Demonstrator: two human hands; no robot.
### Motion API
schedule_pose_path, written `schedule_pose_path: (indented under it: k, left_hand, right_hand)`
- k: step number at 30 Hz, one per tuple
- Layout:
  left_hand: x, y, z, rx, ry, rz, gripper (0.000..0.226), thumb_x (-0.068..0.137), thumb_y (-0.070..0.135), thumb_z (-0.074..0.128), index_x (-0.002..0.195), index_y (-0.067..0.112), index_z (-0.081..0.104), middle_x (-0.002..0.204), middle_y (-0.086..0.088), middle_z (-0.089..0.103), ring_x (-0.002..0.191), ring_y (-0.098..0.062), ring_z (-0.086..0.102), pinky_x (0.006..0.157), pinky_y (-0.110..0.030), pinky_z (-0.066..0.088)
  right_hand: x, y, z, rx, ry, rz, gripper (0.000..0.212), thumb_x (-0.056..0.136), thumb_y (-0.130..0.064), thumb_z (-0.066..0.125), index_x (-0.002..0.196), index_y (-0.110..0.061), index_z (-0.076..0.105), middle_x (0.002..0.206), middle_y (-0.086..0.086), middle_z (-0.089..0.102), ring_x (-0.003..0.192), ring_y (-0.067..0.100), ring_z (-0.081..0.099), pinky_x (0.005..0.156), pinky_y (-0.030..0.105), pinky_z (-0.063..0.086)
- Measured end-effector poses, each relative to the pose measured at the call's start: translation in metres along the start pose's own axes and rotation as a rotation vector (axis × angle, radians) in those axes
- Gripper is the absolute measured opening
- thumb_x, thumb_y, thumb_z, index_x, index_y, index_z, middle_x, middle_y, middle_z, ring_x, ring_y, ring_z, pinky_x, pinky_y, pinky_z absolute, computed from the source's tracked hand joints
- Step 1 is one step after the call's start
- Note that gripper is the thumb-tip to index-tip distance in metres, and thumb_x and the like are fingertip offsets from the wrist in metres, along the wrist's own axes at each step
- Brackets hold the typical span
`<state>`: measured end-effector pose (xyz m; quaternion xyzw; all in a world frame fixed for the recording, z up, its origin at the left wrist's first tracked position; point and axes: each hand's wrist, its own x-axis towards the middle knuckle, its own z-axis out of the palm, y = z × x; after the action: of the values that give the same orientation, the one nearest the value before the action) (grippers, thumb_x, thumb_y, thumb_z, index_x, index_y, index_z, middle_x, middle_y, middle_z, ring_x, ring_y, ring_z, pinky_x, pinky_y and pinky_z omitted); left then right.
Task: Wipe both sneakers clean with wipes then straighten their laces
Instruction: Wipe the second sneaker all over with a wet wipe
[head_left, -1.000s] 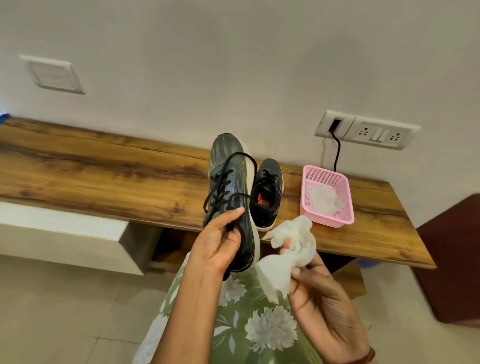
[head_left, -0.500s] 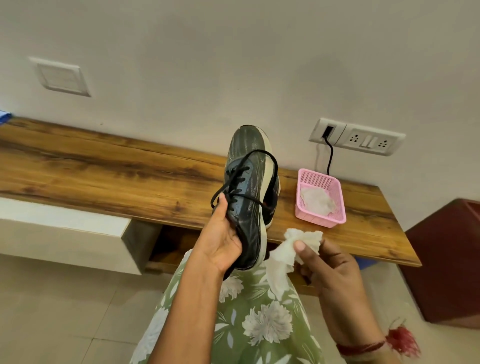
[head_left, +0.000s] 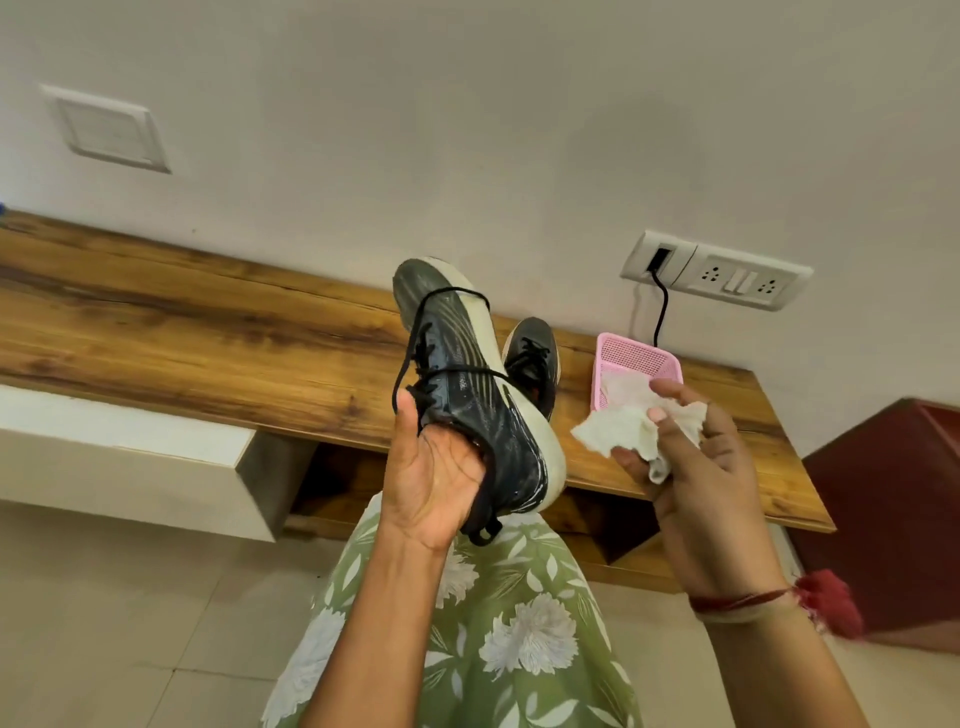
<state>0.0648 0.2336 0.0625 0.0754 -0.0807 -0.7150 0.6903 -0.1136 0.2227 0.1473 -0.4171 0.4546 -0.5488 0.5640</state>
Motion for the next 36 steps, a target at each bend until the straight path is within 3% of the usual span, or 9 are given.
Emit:
schedule_pose_path:
  k: [5,8,12,14,16,23,30,33,36]
  left_hand:
    - [0.0,-0.002,-0.007,0.043,0.177,-0.069,0.062,0.05,0.006,0.09,0.108,0.002,0.069,0.115,-0.019,0.066,0.107,-0.032,0.065,0.096,-0.052,0.047]
    - [0.0,0.0,0.0,0.045,0.315,-0.116,0.033,0.073,0.006,0.066,0.106,0.001,0.065,0.104,-0.017,0.068,0.097,-0.029,0.067,0.095,-0.046,0.049]
    - [0.002,0.0,0.005,0.154,0.46,-0.146,0.016,0.086,0.008,0.058,0.099,0.003,0.064,0.088,-0.015,0.068,0.082,-0.027,0.065,0.086,-0.041,0.052]
    - [0.002,-0.002,0.006,0.165,0.492,-0.151,0.017,0.089,0.016,0.059,0.098,0.004,0.065,0.085,-0.014,0.068,0.079,-0.026,0.064,0.078,-0.04,0.053]
    - [0.002,-0.005,0.007,0.15,0.513,-0.135,0.026,0.091,0.026,0.058,0.104,0.004,0.066,0.088,-0.014,0.071,0.081,-0.026,0.066,0.073,-0.038,0.052]
    - [0.005,-0.013,0.007,0.145,0.499,-0.219,0.062,0.093,0.057,0.042,0.122,0.005,0.061,0.114,-0.021,0.068,0.106,-0.03,0.063,0.083,-0.041,0.051]
    - [0.005,-0.012,0.005,0.192,0.399,-0.314,0.06,0.092,0.053,0.045,0.127,0.007,0.059,0.109,-0.016,0.069,0.088,-0.029,0.069,0.078,-0.037,0.057]
    - [0.005,-0.012,0.004,0.162,0.383,-0.339,0.059,0.09,0.049,0.051,0.129,0.006,0.059,0.12,-0.016,0.064,0.1,-0.027,0.064,0.094,-0.038,0.049]
    - [0.006,-0.014,0.0,0.115,0.369,-0.358,0.059,0.088,0.047,0.054,0.13,0.005,0.058,0.129,-0.016,0.059,0.109,-0.027,0.06,0.103,-0.04,0.043]
  right_hand:
    - [-0.001,0.003,0.005,0.186,0.018,0.245,0.022,0.089,-0.006,0.052,0.107,-0.002,0.063,0.107,0.012,0.066,0.081,0.015,0.063,0.055,0.016,0.053]
    - [-0.007,0.009,0.006,0.303,0.008,0.373,0.032,0.072,-0.006,0.062,0.103,-0.004,0.067,0.104,0.013,0.069,0.079,0.016,0.066,0.06,0.018,0.054]
    - [-0.016,0.022,0.005,0.092,-0.121,0.338,0.056,0.057,-0.007,0.081,0.11,-0.009,0.061,0.102,0.013,0.07,0.087,0.021,0.067,0.071,0.026,0.057]
    - [-0.016,0.023,0.004,-0.085,-0.18,0.309,0.055,0.05,-0.017,0.087,0.101,-0.013,0.065,0.101,0.016,0.069,0.087,0.027,0.065,0.07,0.032,0.056]
    - [-0.016,0.021,0.007,-0.219,-0.251,0.268,0.033,0.068,-0.009,0.075,0.099,-0.013,0.066,0.099,0.017,0.069,0.086,0.028,0.065,0.071,0.034,0.056]
    - [-0.009,0.035,0.005,-0.229,-0.335,0.305,0.023,0.082,0.003,0.061,0.104,-0.002,0.066,0.101,0.016,0.067,0.084,0.02,0.066,0.065,0.024,0.054]
    - [0.017,0.029,0.0,-0.599,-0.479,0.387,0.042,0.088,0.01,0.039,0.108,-0.015,0.066,0.092,0.014,0.069,0.067,0.013,0.061,0.051,0.018,0.046]
    - [0.039,0.022,0.003,-0.78,-0.451,0.27,0.05,0.088,0.009,0.041,0.123,-0.023,0.056,0.09,-0.008,0.062,0.059,-0.01,0.055,0.052,0.007,0.04]
    - [0.06,0.014,0.006,-0.948,-0.471,0.116,0.058,0.087,0.007,0.043,0.136,-0.024,0.045,0.105,-0.008,0.053,0.063,-0.012,0.047,0.053,0.003,0.036]
